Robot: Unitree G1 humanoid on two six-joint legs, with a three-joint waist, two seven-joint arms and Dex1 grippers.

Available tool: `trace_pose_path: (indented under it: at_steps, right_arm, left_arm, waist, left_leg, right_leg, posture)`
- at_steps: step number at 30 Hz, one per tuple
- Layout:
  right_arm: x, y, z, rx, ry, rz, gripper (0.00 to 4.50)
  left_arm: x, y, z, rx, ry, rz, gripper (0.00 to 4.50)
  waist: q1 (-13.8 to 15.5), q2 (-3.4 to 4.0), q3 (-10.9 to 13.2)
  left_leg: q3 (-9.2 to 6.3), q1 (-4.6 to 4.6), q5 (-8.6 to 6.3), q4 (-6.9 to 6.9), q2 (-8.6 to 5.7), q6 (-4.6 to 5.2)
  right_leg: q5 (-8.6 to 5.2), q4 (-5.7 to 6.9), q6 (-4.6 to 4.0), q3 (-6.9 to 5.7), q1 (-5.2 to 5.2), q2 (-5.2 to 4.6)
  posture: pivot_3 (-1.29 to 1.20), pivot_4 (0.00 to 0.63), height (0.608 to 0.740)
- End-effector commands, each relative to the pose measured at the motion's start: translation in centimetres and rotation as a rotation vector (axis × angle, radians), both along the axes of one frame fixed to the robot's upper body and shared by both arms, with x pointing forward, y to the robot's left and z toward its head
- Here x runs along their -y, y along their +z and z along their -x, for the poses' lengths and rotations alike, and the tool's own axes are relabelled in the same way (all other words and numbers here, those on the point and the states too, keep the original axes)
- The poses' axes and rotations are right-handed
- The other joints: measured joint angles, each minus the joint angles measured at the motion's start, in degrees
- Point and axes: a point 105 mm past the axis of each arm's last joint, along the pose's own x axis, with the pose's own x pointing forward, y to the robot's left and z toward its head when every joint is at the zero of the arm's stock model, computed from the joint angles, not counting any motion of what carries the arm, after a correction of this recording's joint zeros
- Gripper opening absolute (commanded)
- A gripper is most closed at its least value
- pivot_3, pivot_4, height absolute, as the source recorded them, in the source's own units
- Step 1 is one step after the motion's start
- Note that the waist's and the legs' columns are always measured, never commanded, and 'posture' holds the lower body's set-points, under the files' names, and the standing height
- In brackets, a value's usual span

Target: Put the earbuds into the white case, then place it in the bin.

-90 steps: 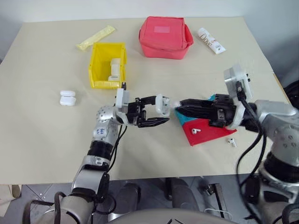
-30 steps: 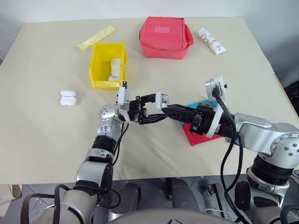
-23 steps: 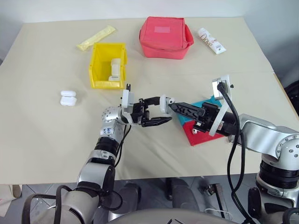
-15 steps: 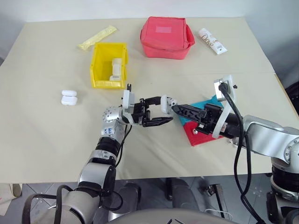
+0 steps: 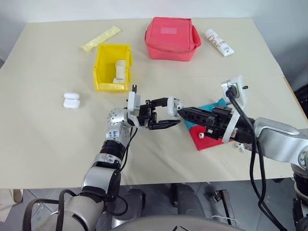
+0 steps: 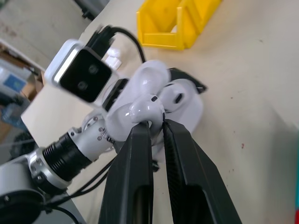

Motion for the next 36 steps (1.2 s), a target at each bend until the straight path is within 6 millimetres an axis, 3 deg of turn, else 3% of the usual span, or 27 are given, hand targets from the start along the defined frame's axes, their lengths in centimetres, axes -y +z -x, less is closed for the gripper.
trace_pose_path:
  at_steps: [1,22,36]
  right_arm:
    - [-0.8,-2.1,0.7,-0.02,0.053,0.095,0.45]
    - [-1.3,-3.8,1.7,0.197,0.154,0.322,0.45]
    - [-1.4,-4.1,1.6,0.246,0.172,0.356,0.45]
  left_arm:
    - [0.2,3.0,0.6,0.103,-0.064,0.088,2.79]
    - [-0.3,3.8,0.7,0.049,-0.125,0.097,2.79]
    - [-0.3,3.8,0.6,0.054,-0.124,0.091,2.79]
  waist:
    - [0.0,0.0,0.0]
    - [0.4,0.0,0.0]
    - [1.1,0.0,0.0]
  left_leg:
    - [0.0,0.0,0.0,0.0,0.0,0.0]
    - [0.0,-0.01,0.0,0.0,-0.01,0.0]
    - [0.0,-0.01,0.0,0.0,-0.01,-0.01]
  right_leg:
    - [0.0,0.0,0.01,0.0,0.0,0.0]
    - [0.0,-0.01,0.01,-0.01,-0.01,0.0]
    - [0.0,-0.01,0.0,-0.01,-0.01,0.0]
  posture:
    - [0.0,0.15,0.74]
    - [0.0,0.15,0.74]
    - [0.0,0.15,0.74]
